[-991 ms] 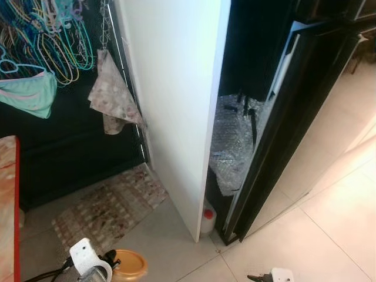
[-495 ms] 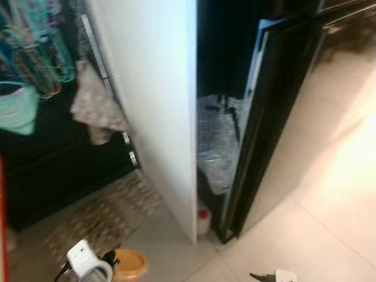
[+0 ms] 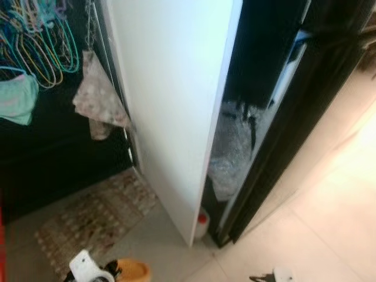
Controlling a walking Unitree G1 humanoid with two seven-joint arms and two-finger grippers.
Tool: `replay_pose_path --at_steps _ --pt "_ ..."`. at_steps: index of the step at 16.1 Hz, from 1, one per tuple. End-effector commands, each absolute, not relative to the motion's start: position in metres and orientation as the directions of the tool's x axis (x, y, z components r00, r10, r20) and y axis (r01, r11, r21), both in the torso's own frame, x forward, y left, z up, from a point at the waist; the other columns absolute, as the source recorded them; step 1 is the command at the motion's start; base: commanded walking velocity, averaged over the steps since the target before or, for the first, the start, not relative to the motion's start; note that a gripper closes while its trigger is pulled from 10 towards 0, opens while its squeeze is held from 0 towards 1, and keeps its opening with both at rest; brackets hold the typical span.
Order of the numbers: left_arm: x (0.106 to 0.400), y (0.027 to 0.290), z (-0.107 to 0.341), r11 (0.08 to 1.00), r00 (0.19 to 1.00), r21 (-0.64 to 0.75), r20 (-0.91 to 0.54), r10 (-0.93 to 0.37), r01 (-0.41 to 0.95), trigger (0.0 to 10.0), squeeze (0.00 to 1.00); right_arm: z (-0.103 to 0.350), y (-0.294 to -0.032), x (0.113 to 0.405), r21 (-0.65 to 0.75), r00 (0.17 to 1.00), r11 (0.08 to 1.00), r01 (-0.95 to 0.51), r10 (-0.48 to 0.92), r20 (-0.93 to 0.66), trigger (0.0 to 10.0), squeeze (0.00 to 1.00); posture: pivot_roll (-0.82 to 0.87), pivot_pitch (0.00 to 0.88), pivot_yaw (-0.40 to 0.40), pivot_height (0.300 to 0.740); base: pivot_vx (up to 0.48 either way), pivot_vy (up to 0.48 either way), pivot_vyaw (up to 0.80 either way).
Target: Restocking fridge
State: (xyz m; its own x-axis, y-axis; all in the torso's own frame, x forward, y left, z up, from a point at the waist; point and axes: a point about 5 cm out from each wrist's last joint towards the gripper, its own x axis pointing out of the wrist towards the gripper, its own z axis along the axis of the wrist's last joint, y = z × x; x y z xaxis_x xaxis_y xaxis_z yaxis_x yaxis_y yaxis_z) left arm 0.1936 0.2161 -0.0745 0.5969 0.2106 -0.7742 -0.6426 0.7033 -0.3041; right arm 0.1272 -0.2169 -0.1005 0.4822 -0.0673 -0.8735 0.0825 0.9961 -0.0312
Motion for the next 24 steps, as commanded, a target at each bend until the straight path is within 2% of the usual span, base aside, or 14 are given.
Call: replay_pose_path --at_steps 1,5,16,18,24 --pt "0.195 0.210 -0.075 0.710 0.600 -0.312 -0.776 0.192 -0.631 10.0 0.00 -0.102 -0.217 0.121 -0.025 0.473 0.996 0.082 -0.061 -0.879 10.0 0.00 -0.06 0.000 0.005 0.740 0.000 0.000 0.00" --pt "0.192 0.211 -0.076 0.722 0.596 -0.299 -0.780 0.192 -0.624 10.0 0.00 -0.104 -0.215 0.118 -0.025 0.466 0.996 0.085 -0.062 -0.883 10.0 0.00 -0.09 0.000 0.025 0.740 0.000 0.000 0.00" --pt "0.192 0.206 -0.078 0.729 0.589 -0.297 -0.788 0.178 -0.617 10.0 0.00 -0.103 -0.216 0.119 -0.015 0.473 0.995 0.100 -0.061 -0.879 10.0 0.00 -0.06 0.000 0.002 0.740 0.000 0.000 0.00" --pt "0.191 0.205 -0.078 0.731 0.588 -0.297 -0.789 0.174 -0.614 10.0 0.00 -0.103 -0.216 0.119 -0.017 0.470 0.995 0.095 -0.060 -0.881 10.0 0.00 -0.06 0.000 0.004 0.740 0.000 0.000 -0.66" --pt "0.184 0.207 -0.081 0.734 0.573 -0.287 -0.802 0.167 -0.616 10.0 0.00 -0.102 -0.216 0.120 -0.012 0.484 0.995 0.102 -0.060 -0.873 10.0 0.00 -0.06 0.000 0.003 0.740 0.000 0.455 -0.13"
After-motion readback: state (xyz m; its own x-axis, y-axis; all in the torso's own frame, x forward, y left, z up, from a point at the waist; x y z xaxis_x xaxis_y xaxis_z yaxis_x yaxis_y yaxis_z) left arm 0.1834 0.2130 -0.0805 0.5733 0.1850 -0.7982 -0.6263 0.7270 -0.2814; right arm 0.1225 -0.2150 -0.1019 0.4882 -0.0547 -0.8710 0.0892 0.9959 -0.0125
